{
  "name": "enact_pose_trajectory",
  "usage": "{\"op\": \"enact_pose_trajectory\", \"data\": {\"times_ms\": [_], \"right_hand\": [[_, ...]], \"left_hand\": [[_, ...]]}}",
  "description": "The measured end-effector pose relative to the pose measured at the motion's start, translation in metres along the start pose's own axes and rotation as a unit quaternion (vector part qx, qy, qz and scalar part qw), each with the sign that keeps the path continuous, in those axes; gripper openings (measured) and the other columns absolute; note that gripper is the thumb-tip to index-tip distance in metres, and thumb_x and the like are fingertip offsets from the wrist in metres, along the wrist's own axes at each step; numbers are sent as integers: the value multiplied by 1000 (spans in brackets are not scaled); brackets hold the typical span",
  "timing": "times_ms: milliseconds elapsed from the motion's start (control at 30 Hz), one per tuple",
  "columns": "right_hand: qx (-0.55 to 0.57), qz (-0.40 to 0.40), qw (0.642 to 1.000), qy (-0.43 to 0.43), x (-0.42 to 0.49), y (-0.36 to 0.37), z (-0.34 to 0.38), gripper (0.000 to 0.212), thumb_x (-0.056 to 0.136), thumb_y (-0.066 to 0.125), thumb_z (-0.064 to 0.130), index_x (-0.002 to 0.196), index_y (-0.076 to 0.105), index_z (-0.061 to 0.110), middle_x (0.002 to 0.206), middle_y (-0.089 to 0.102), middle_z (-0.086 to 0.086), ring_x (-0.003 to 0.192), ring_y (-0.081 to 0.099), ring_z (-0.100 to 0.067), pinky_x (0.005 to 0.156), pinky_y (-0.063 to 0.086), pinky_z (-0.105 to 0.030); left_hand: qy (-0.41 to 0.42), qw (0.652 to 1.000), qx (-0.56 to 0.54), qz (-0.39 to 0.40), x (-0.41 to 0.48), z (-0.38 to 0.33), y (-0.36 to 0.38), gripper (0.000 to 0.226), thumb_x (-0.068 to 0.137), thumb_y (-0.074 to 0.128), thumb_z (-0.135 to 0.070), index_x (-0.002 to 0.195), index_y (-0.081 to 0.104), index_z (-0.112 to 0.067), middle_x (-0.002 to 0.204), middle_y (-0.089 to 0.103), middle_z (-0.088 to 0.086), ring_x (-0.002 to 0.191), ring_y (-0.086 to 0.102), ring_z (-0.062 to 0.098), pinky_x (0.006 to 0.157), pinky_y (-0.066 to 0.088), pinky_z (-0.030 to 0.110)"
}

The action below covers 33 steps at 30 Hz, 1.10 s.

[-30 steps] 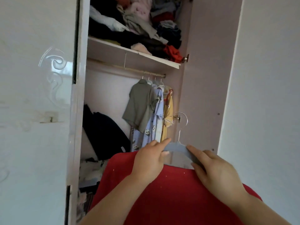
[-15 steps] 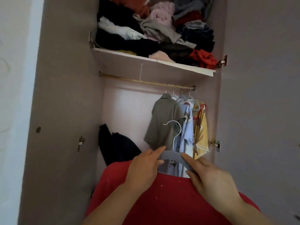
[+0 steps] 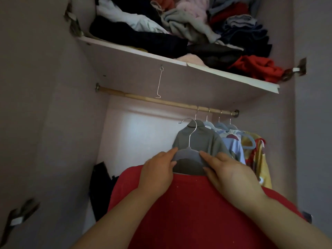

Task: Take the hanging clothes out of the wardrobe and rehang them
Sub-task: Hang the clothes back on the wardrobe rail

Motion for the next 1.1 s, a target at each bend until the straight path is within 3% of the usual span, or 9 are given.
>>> {"op": "enact_pose_trajectory", "data": {"times_ms": [67, 133, 200, 333, 467, 767, 900, 1000, 1100], "right_hand": [[8, 31, 999, 12, 25, 25, -13, 37, 78, 70, 27, 114, 65, 22, 78, 62, -2, 60, 64, -21, 39, 42, -25], [11, 74, 997, 26, 51, 54, -27, 40, 92, 52, 32, 132, 49, 27, 104, 60, -5, 89, 63, -25, 61, 48, -32], [15, 86, 996, 30, 75, 84, -43, 39, 97, 38, 33, 136, 40, 30, 118, 54, -4, 102, 58, -25, 73, 49, -33], [-1, 78, 996, 49, 121, 140, -73, 30, 95, 42, 24, 124, 48, 26, 108, 53, -4, 92, 61, -26, 66, 49, -33], [-22, 96, 993, 72, 166, 190, -98, 24, 93, 42, 14, 115, 51, 19, 96, 50, -3, 90, 60, -27, 61, 40, -30], [2, 147, 977, 155, 223, 259, -130, 36, 88, 43, -3, 118, 58, 9, 119, 57, -10, 107, 59, -30, 80, 47, -35], [30, 183, 970, 159, 223, 281, -126, 32, 90, 46, -1, 120, 55, 6, 122, 56, -10, 109, 58, -29, 81, 46, -34], [40, 187, 972, 140, 214, 297, -112, 24, 94, 41, 5, 116, 51, 5, 118, 55, -13, 105, 57, -29, 72, 42, -34], [31, 197, 966, 163, 208, 308, -108, 36, 93, 45, 4, 128, 42, 3, 122, 48, -12, 109, 53, -27, 73, 45, -33]], "left_hand": [[-3, 1000, -1, -26, 22, 17, 10, 45, 98, 43, -24, 142, 36, -23, 130, 53, 2, 116, 49, 18, 98, 37, 29], [4, 999, 7, -32, 43, 35, 22, 44, 96, 47, -22, 140, 40, -22, 129, 53, 0, 117, 48, 18, 99, 37, 29], [16, 999, 33, -19, 62, 51, 38, 46, 93, 51, -21, 138, 42, -22, 126, 53, -2, 115, 49, 18, 97, 40, 33], [16, 995, 94, 0, 107, 78, 72, 51, 92, 53, -26, 141, 38, -23, 140, 41, -4, 128, 39, 16, 106, 33, 31], [4, 987, 158, 17, 152, 94, 101, 54, 93, 50, -31, 143, 31, -25, 144, 33, -5, 130, 35, 16, 105, 33, 31], [-1, 971, 236, 39, 195, 121, 143, 48, 94, 47, -32, 139, 34, -26, 140, 36, -5, 126, 38, 17, 102, 33, 29], [8, 967, 247, 57, 194, 129, 160, 47, 94, 46, -32, 139, 34, -26, 138, 39, -5, 123, 40, 16, 101, 34, 28], [3, 967, 244, 73, 187, 137, 170, 42, 94, 46, -32, 135, 40, -25, 134, 42, -5, 120, 43, 16, 100, 35, 27], [-7, 967, 240, 84, 181, 144, 176, 38, 94, 45, -29, 131, 44, -23, 131, 45, -5, 116, 46, 15, 98, 38, 28]]}}
Point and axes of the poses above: each hand's wrist, its own x-axis towards the middle knuckle, its own y-axis out of the palm, z = x × y, the point moved 5 cm from there along x, towards the middle knuckle
